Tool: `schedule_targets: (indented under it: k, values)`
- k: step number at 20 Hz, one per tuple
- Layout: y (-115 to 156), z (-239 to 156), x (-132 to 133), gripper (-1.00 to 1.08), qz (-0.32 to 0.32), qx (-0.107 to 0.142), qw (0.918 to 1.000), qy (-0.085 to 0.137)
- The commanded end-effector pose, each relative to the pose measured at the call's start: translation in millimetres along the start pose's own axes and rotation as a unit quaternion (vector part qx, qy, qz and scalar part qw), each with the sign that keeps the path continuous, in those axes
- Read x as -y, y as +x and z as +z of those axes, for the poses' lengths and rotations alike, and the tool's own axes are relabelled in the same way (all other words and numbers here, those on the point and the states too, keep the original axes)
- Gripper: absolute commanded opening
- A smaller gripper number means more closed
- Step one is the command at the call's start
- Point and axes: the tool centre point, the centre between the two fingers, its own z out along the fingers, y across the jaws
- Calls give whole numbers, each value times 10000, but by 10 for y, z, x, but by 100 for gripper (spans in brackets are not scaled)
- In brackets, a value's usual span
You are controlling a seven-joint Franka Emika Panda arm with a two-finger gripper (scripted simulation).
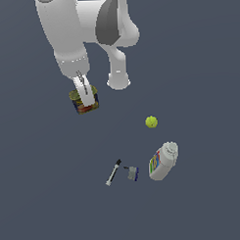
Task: Pick up a designated object from a clutter of objects.
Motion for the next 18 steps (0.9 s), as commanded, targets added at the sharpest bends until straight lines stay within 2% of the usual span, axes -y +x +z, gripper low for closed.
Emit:
schedule_targets:
  k: [1,10,18]
  values:
    - [-42,-228,-35,-100,1,-11,10000,9]
    - [-150,-754,-103,-100,-5,-5,10000,13]
    - [-171,-892,-106,-100,-10,0,10000,16]
